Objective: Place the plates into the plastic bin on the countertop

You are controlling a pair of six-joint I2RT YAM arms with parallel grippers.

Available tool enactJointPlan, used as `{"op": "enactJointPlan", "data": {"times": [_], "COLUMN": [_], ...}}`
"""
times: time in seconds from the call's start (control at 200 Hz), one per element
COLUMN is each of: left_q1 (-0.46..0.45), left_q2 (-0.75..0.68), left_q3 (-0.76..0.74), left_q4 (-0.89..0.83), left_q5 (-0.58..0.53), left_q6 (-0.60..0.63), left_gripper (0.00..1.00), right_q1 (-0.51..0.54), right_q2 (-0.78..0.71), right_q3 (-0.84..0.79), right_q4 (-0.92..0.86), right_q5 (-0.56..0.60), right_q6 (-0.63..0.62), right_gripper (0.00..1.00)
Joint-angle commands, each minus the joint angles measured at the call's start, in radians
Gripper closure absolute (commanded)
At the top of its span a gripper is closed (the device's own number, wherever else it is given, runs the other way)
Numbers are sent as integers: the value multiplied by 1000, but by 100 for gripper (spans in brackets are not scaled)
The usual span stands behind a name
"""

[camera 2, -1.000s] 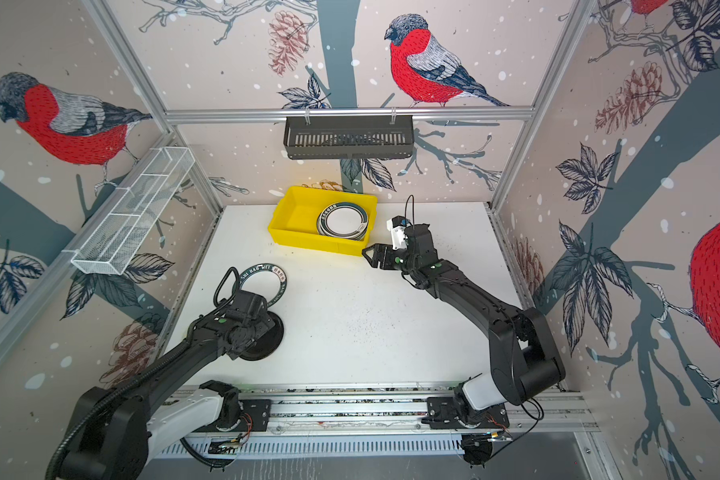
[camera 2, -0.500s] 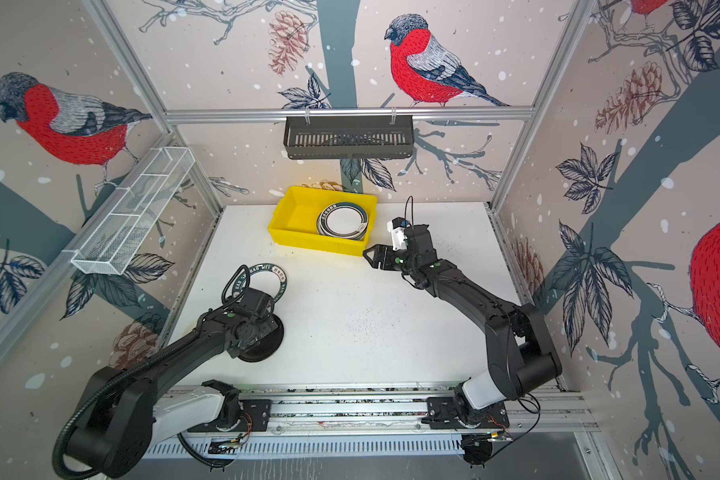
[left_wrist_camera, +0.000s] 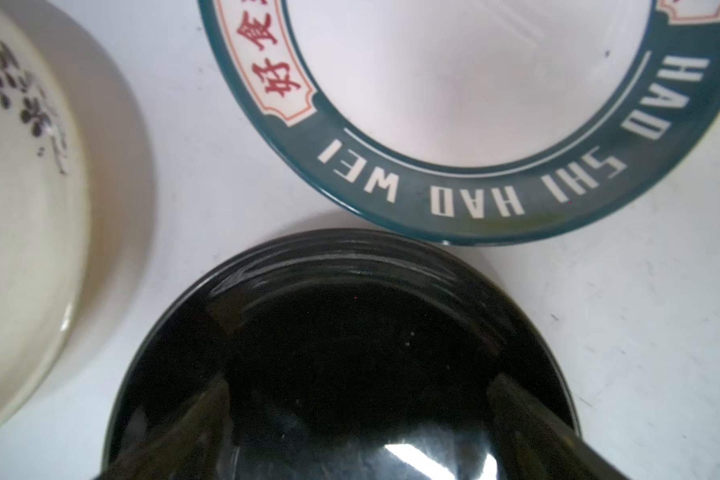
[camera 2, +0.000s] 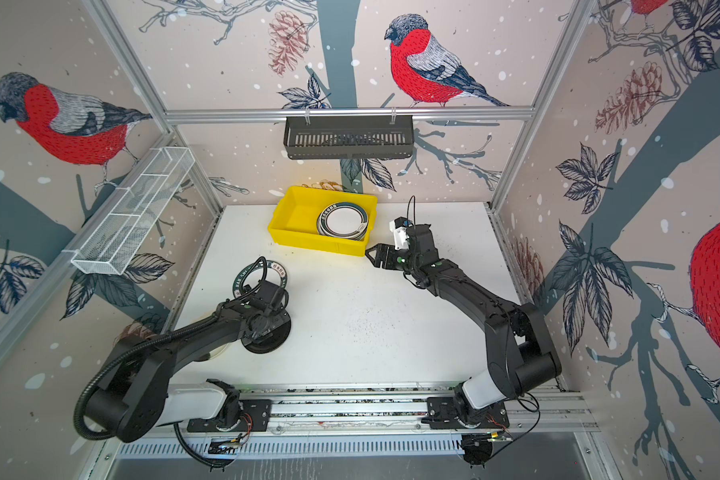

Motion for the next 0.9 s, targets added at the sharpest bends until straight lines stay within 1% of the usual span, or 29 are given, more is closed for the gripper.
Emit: {"op": "enactJointPlan", "data": {"times": [0.0, 0.225, 0.36, 0.46, 0.545, 0.56, 0.615, 0.741, 0.836, 0.896], "left_q1": [-24, -122, -165, -181, -187, -187, -187, -187, -182, -170], "left_q2": [65, 248, 356, 405, 403, 398, 383, 318, 256, 220], "left_q3": [34, 183, 315, 396, 408, 433, 452, 462, 454, 446], "left_q4": [52, 73, 42, 30, 48, 51, 37, -7, -42, -69], "left_q5": [132, 154, 176, 199, 231, 235, 240, 185, 144, 126], "left_q6": [9, 37, 52, 65, 79, 81, 83, 91, 99, 112], "left_gripper": [3, 3, 3, 3, 3, 3, 3, 3, 3, 6], "right_q1": [-4, -19, -27, -28, -34, -34, -36, -36, -33, -25], "right_q2": [1, -20, -34, -51, -57, -58, -59, -55, -52, -58], "right_q3": [2, -3, -5, -8, -8, -8, -8, -12, -20, -26], "right_q4": [-9, -38, -60, -74, -82, -83, -85, -77, -51, -29], "right_q5": [-2, 20, 30, 49, 56, 56, 56, 52, 21, 9], "right_q6": [11, 7, 1, -6, -8, -7, -5, 7, 6, -14], "right_gripper": [22, 22, 22, 22, 22, 22, 22, 21, 20, 19]}}
